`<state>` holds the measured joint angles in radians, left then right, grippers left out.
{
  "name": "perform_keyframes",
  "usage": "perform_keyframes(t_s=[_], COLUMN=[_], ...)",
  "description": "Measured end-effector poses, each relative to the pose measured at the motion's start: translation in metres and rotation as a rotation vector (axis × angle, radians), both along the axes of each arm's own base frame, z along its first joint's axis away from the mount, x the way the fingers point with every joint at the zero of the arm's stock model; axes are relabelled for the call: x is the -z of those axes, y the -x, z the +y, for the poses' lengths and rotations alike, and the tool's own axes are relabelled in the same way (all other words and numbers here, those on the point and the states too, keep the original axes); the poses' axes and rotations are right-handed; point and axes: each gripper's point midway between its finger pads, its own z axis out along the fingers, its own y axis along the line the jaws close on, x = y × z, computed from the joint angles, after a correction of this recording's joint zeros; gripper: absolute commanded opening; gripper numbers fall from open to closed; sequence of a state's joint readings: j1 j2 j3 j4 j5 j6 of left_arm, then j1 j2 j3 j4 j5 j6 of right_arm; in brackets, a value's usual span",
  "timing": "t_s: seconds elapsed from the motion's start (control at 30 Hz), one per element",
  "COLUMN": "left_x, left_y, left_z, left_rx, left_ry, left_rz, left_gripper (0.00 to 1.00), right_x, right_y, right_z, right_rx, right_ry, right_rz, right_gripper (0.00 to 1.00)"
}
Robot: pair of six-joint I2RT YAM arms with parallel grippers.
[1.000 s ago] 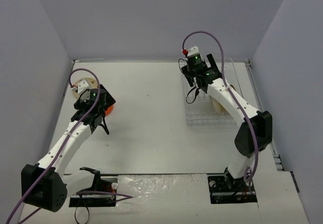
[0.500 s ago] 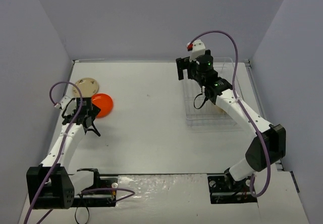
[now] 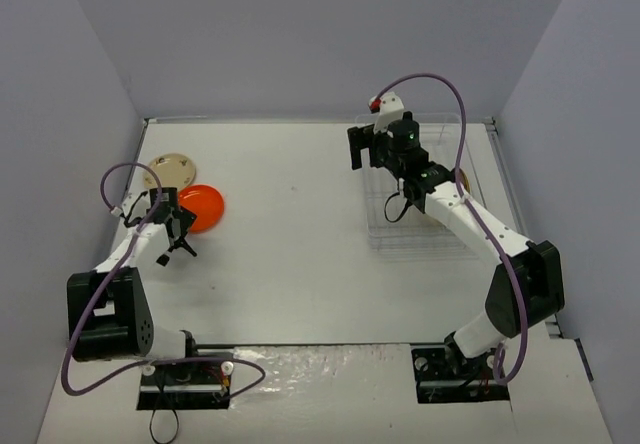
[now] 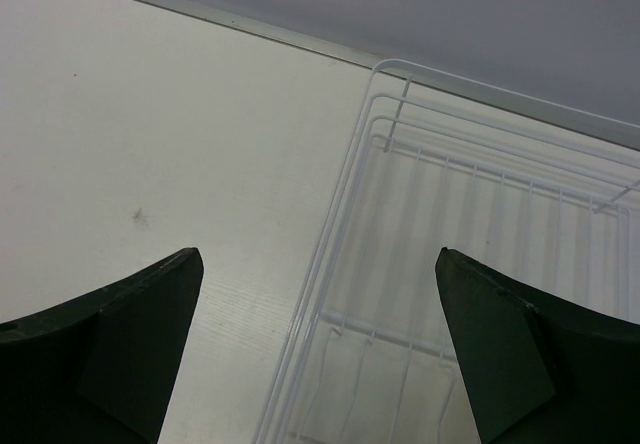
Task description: Load the plates into the dish rack
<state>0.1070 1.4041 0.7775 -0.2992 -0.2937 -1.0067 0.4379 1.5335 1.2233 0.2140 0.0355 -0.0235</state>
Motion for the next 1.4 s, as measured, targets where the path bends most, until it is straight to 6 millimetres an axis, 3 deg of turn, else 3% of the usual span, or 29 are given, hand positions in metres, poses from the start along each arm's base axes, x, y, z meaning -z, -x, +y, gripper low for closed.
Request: perform_keyframes(t_s=[0.13, 0.47, 0.67, 0.8, 0.87, 1.0, 1.2, 1.4], left_x=[0.012, 0.022, 0.024, 0.027, 0.027, 0.018, 0.015, -0.004], left_y=[-0.016, -0.040, -0.049, -0.052, -0.055, -0.069, -0.073, -0.068], left_z=[-0.005, -0.004, -0.003, -0.004, -0.005, -0.006, -0.012, -0.041], left_rx=[0.021, 0.023, 0.019, 0.011, 0.006, 0.005, 0.045, 0.196], left_ry=[0.029, 0.039, 0.043, 0.053, 0.063, 0.084, 0.099, 0.059], left_rz=[0.002, -0.003, -0.010, -0.014, -0.028, -0.087, -0.102, -0.148], left_gripper=[0.96, 0.75, 0.40, 0.09, 0.01, 0.00, 0.00, 0.00], right_x=[0.003, 0.004, 0.004, 0.004, 0.004, 0.001, -0.009, -0.012], right_y=[-0.001, 0.000, 0.000, 0.000, 0.002, 0.005, 0.013, 0.016], right_z=[-0.002, -0.003, -0.003, -0.003, -0.004, -0.007, -0.009, -0.004], right_rx=[0.004, 0.005, 0.007, 0.010, 0.013, 0.019, 0.029, 0.004], right_ry=[0.000, 0.001, 0.001, -0.002, -0.001, -0.010, -0.044, -0.072], right_rz=[0.002, 0.005, 0.005, 0.006, 0.006, 0.001, -0.013, -0.009], right_gripper=[1.00, 1.00, 1.00, 1.00, 1.00, 1.00, 1.00, 1.00])
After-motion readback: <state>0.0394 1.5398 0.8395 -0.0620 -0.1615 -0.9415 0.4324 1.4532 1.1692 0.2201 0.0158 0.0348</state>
